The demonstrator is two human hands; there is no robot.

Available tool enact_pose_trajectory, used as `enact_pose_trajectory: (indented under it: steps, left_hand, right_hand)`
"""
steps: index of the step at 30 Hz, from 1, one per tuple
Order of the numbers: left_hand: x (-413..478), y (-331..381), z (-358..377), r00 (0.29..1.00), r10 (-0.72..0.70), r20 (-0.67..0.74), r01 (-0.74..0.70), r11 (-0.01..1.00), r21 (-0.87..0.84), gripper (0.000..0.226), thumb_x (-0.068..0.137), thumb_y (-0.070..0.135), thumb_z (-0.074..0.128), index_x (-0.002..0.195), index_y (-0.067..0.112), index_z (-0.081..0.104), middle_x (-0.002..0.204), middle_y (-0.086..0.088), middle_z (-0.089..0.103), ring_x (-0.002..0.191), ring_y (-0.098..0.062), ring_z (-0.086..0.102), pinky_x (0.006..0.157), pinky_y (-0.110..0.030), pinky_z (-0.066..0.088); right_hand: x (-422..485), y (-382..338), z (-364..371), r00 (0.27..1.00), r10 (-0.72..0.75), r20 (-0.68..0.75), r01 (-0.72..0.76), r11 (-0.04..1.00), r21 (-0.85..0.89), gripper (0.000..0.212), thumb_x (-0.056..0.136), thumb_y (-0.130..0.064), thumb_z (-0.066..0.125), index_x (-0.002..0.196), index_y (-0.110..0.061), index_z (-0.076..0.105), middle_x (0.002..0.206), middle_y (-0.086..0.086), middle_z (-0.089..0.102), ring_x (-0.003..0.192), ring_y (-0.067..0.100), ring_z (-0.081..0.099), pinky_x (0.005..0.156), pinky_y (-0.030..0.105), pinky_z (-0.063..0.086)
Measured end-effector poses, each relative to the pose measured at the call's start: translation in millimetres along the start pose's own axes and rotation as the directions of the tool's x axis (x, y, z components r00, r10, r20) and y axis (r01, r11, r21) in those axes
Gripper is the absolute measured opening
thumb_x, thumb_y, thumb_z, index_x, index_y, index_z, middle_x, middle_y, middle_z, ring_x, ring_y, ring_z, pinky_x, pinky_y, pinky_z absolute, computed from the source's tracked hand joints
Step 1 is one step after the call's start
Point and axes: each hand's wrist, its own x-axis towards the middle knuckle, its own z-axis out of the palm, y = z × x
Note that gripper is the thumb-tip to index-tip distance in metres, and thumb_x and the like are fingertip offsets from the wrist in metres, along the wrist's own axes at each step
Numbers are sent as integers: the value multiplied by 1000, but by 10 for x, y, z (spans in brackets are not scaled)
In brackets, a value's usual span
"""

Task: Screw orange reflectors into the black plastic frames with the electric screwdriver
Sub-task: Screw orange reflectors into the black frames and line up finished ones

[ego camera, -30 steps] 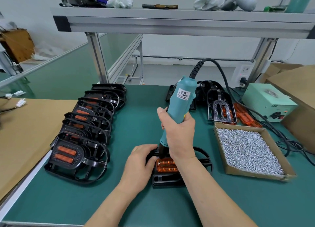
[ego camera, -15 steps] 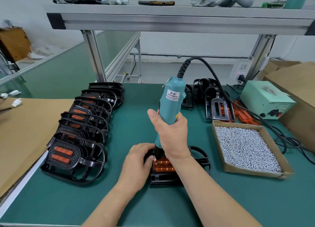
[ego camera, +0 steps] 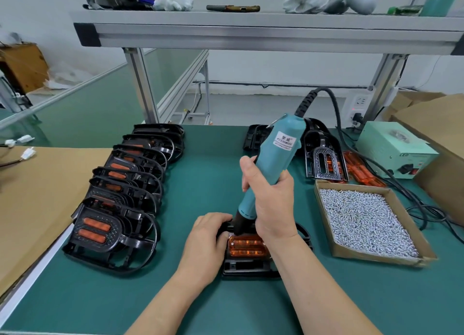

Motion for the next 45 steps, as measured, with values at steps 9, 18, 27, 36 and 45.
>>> enact_pose_trajectory:
  steps: [9,18,27,36,45]
  left_hand:
    - [-11,-4,6,1000,-7,-30,7,1000,20,33,92,1,60,122,13,65,113,11,61,112,-9,50,95,-10,31]
    - [-32,-2,-8,1000,-17,-26,17,1000,13,34,94,3,58,124,17,63,113,17,57,113,-3,48,94,0,26]
    - [-31,-19,-2,999,-32,-24,32,999,1,34,94,3,60,123,19,64,110,26,53,114,-3,49,93,-1,28]
    - [-48,-10,8,998,-43,-36,42,999,-9,33,94,6,60,123,21,64,114,21,57,117,-4,50,101,-17,36]
    - [-81,27,-26,991,25,129,-11,994,-107,79,71,75,58,142,47,38,145,34,28,139,13,17,112,-14,19]
  right_hand:
    - [160,-27,-167,985,38,-171,-27,997,68,20,80,-28,77,68,-28,62,57,0,51,54,13,46,58,22,43]
    - [367,-79,-660,871,209,-444,-119,968,223,24,93,-38,69,103,-19,58,66,-11,59,57,5,57,55,20,50]
    - [644,-114,-1314,747,388,-541,-319,922,220,19,101,-35,59,96,-16,55,81,3,62,69,13,63,70,36,57]
    - [740,-33,-1695,703,389,-595,-450,891,51,33,101,-39,58,114,-12,45,94,4,60,78,18,61,61,32,49]
    - [657,-108,-1803,704,412,-578,-445,891,92,30,98,-14,65,118,-4,46,103,9,60,86,20,65,64,30,55]
